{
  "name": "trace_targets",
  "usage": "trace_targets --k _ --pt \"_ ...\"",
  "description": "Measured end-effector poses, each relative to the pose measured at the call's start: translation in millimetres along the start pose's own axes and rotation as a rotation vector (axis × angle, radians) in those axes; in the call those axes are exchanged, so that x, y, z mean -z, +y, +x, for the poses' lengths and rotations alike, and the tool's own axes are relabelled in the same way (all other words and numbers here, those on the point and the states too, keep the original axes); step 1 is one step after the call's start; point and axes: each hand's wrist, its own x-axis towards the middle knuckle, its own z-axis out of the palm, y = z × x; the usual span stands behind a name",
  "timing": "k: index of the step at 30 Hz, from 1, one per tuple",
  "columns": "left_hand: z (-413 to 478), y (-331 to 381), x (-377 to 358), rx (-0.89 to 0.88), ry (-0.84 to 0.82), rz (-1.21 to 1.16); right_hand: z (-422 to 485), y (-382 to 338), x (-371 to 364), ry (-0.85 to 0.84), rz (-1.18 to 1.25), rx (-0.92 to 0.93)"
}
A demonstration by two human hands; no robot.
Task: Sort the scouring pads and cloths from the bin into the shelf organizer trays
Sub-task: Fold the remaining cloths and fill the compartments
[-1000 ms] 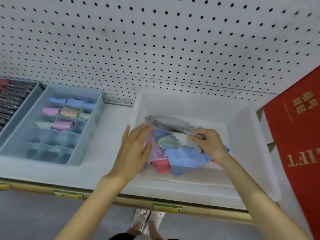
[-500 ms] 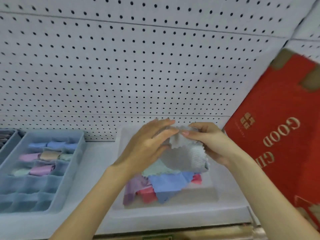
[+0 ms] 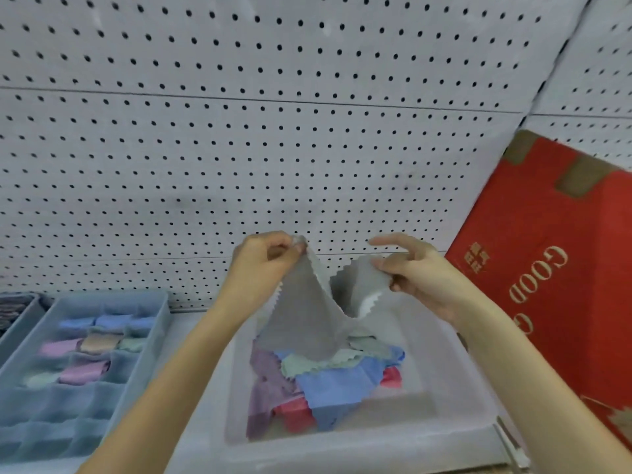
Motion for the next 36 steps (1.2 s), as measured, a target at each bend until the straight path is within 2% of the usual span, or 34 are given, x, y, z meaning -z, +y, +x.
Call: trace_targets --k 4,7,10,15,22,25,29,36 --pt "4.6 -15.0 18.9 0.039 0.181 0.073 1.3 2.1 8.6 0.034 -0.045 0.011" --pt "8.3 -19.5 32.0 0.047 0.209 0.096 -1.3 2.8 17.2 -0.008 0.040 -0.034" --pt "9.8 -22.4 42.6 0.081 0.251 0.074 -5.3 5.6 25.1 -0.055 -0.121 -0.009" --pt "3.5 -21.1 50.5 0.095 0.269 0.111 -6.3 14.2 17.6 0.173 -0.308 0.161" --pt "-5.3 -21.9 50.0 0.076 0.259 0.111 -5.6 22.0 10.0 0.354 -0.443 0.247" --pt "-7.2 -18.1 47.9 0.063 0.305 0.107 -12.7 12.9 4.5 0.361 -0.482 0.262" --pt "-14.2 -3.8 36.4 0.058 0.351 0.095 -26.2 0.8 -12.2 0.295 -0.393 0.277" --pt "-19.8 10.2 16.5 0.077 0.266 0.040 -26.8 -12.7 -43.6 0.268 -0.232 0.245"
